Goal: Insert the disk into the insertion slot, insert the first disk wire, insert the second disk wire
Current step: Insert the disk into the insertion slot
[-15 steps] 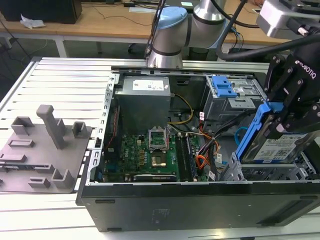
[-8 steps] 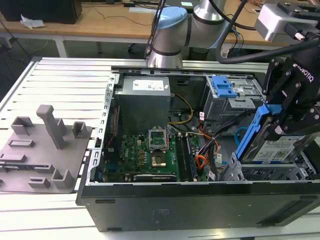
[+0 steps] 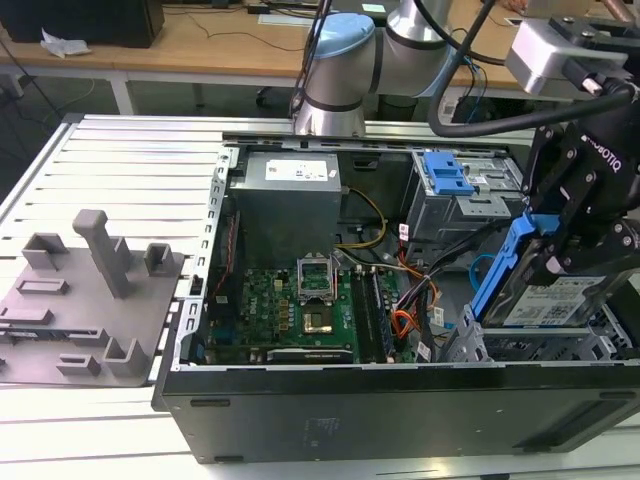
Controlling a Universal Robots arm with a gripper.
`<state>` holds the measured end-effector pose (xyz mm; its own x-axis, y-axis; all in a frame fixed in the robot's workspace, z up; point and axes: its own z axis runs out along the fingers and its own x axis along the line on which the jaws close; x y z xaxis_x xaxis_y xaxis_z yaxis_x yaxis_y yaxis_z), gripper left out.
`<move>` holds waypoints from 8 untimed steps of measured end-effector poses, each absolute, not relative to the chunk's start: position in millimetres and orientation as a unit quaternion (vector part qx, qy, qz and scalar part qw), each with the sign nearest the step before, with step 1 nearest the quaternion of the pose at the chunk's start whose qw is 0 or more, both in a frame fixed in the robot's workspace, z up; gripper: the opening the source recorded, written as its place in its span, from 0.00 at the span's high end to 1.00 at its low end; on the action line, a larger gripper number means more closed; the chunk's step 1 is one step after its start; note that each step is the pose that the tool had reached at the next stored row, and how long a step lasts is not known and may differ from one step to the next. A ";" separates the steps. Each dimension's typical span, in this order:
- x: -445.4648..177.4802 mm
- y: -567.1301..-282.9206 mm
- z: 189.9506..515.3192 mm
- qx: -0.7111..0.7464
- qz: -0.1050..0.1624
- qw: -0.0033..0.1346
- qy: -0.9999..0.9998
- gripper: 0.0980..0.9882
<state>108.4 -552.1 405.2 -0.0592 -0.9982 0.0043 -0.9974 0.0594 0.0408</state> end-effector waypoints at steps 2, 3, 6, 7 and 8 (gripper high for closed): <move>108.4 -552.1 403.7 0.686 -0.013 0.016 -0.728 0.70; 108.4 -552.1 403.0 0.686 -0.013 0.016 -0.728 0.70; 108.4 -552.1 399.5 0.686 -0.013 0.016 -0.728 0.70; 108.4 -552.1 398.1 0.686 -0.013 0.016 -0.728 0.70; 108.4 -552.0 397.4 0.686 -0.013 0.016 -0.728 0.70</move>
<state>108.4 -552.0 397.4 -0.0593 -0.9982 0.0043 -0.9974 0.0594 0.0408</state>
